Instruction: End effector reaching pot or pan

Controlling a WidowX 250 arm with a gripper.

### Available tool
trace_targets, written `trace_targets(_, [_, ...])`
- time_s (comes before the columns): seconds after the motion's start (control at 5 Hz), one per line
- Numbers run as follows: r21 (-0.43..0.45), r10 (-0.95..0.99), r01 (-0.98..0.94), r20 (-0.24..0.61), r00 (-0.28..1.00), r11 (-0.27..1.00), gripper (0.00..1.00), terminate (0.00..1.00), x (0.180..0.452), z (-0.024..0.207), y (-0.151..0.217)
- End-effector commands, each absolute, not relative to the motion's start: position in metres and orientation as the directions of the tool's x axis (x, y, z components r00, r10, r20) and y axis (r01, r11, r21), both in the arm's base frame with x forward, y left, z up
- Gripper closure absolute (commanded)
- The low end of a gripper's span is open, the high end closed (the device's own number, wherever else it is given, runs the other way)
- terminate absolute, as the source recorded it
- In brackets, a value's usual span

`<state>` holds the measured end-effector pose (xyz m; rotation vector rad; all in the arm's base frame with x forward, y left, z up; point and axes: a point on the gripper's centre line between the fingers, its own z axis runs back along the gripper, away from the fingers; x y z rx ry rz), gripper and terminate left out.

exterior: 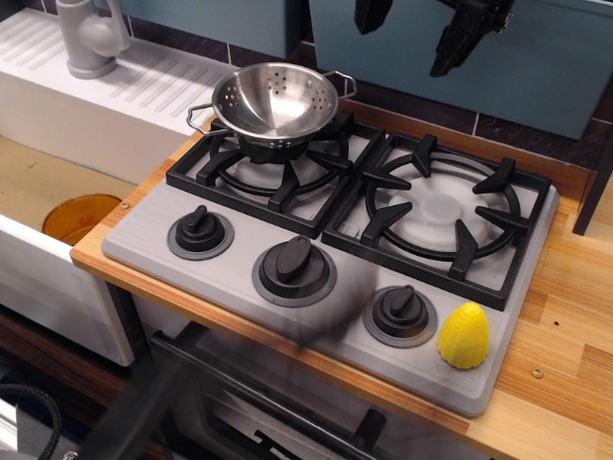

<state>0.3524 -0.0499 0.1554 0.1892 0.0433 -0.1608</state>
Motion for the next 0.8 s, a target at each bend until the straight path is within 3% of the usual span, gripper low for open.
trace_targets(0.0, [0.184, -0.155, 0.163, -0.058, 0.986, 0.969, 0.00, 0.00, 0.352, 0.155, -0.050])
trace_targets(0.2, [0.205, -0.239, 0.239, -0.025, 0.971, 0.949, 0.00, 0.00, 0.373, 0.170, -0.026])
trace_targets(0.6, [0.264, -0.338, 0.315, 0.046, 0.940, 0.912, 0.00, 0.00, 0.389, 0.180, -0.002])
